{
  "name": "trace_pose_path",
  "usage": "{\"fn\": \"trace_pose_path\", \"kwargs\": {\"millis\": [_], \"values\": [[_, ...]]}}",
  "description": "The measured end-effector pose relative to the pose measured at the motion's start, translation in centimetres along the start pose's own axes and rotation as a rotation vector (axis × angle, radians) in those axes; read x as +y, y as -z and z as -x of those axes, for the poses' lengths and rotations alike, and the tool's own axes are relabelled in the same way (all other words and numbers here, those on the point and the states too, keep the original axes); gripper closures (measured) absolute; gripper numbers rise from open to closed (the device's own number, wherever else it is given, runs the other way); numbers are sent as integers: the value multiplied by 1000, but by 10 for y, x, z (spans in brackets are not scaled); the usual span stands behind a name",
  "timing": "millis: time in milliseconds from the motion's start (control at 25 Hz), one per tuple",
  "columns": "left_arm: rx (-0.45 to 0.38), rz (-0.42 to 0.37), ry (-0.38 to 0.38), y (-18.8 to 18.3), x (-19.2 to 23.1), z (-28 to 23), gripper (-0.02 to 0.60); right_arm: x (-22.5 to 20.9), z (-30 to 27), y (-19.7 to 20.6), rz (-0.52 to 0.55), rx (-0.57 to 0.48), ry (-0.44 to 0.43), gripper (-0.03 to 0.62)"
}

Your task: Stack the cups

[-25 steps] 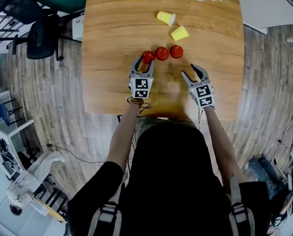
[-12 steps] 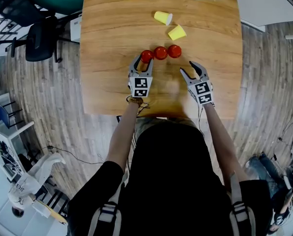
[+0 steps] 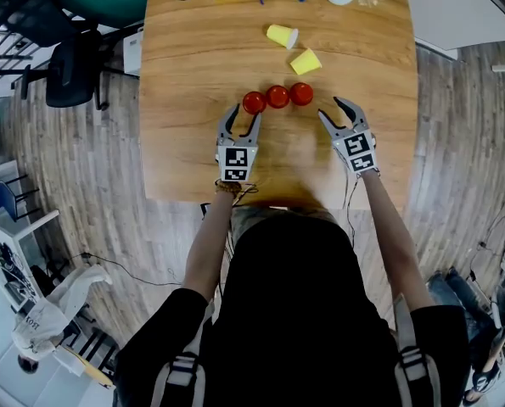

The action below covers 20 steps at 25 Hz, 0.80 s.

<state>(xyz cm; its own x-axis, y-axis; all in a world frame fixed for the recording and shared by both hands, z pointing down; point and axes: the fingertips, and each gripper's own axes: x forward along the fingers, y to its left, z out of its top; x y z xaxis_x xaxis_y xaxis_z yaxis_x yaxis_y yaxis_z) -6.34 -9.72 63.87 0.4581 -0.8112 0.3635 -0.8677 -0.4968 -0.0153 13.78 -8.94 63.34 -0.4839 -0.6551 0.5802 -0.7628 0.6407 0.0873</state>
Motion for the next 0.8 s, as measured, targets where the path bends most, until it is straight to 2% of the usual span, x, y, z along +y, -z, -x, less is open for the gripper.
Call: {"fn": "trace_pose_path", "kwargs": {"millis": [240, 800], "values": [[-49, 13, -16, -21, 3, 21, 354, -34, -22, -22, 72, -12, -4, 367], [-86, 7, 3, -45, -7, 31, 354, -74, -84, -20, 14, 17, -22, 368]]}}
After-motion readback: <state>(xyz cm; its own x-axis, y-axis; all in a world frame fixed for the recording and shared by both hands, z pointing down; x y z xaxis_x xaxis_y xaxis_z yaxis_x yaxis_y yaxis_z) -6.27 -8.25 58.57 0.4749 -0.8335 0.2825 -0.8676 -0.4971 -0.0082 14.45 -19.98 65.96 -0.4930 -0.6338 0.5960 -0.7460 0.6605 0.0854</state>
